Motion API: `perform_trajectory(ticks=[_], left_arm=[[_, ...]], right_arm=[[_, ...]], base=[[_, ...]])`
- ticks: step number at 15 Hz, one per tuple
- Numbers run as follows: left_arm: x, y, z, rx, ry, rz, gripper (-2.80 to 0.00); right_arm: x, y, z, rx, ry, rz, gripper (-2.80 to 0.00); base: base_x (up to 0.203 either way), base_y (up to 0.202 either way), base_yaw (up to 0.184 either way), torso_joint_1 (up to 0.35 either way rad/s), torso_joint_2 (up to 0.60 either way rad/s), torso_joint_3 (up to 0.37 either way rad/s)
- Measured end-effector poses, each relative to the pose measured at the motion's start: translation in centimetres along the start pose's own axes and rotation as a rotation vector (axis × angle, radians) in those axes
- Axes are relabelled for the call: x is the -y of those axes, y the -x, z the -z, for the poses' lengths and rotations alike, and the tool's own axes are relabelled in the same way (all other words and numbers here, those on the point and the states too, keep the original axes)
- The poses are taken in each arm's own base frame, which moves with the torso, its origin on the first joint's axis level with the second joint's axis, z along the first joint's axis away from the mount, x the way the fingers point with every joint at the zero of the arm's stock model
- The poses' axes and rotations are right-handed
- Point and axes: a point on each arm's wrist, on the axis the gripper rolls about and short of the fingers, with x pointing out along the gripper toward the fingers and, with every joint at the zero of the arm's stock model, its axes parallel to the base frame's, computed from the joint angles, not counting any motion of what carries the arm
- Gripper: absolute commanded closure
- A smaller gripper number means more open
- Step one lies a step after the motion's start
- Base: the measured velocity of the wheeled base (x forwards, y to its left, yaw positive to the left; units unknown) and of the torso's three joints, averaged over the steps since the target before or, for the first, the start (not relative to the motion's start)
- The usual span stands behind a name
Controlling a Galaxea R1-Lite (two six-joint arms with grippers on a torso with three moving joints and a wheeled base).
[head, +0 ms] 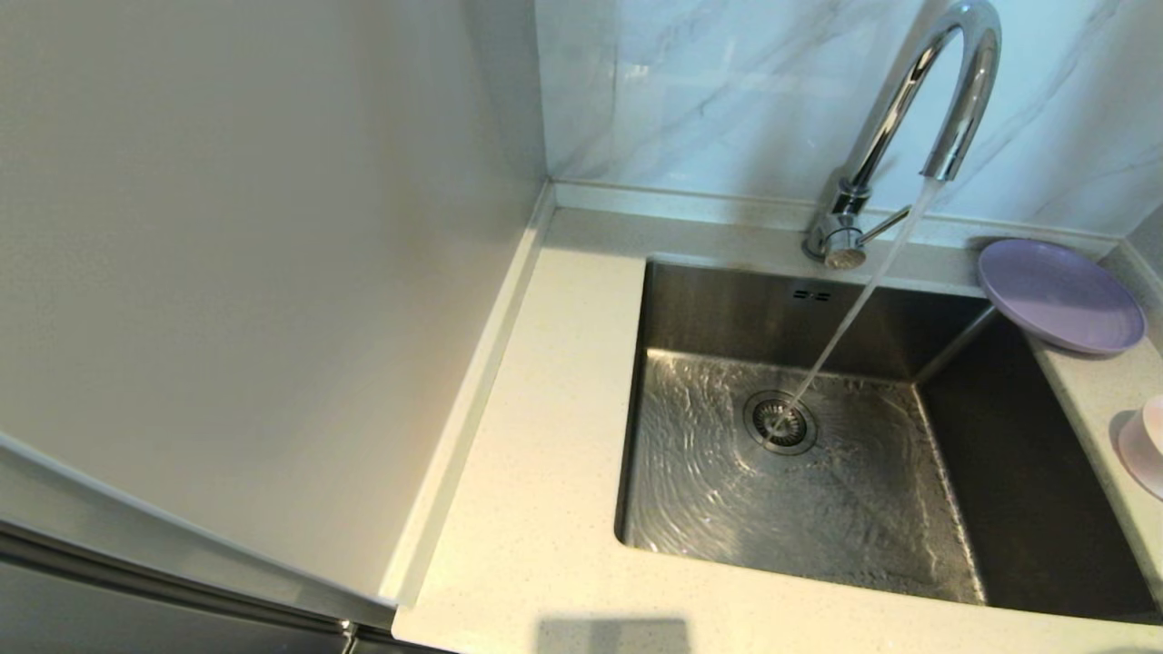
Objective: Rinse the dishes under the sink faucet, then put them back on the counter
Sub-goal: Pick up the bowl
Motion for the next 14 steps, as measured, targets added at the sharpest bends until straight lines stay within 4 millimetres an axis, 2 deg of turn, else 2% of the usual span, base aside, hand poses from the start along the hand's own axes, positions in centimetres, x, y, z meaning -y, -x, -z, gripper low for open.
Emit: perform_trajectory(ticks=[14], left_arm=[[0.0,0.0,0.0,0.000,0.000,0.000,0.00]], right_arm=[[-0.4,-3.2,-0.6,0.009,-0.033,-0.014,-2.80]], base=[[0.000,0.000,0.000,0.000,0.00,0.000]])
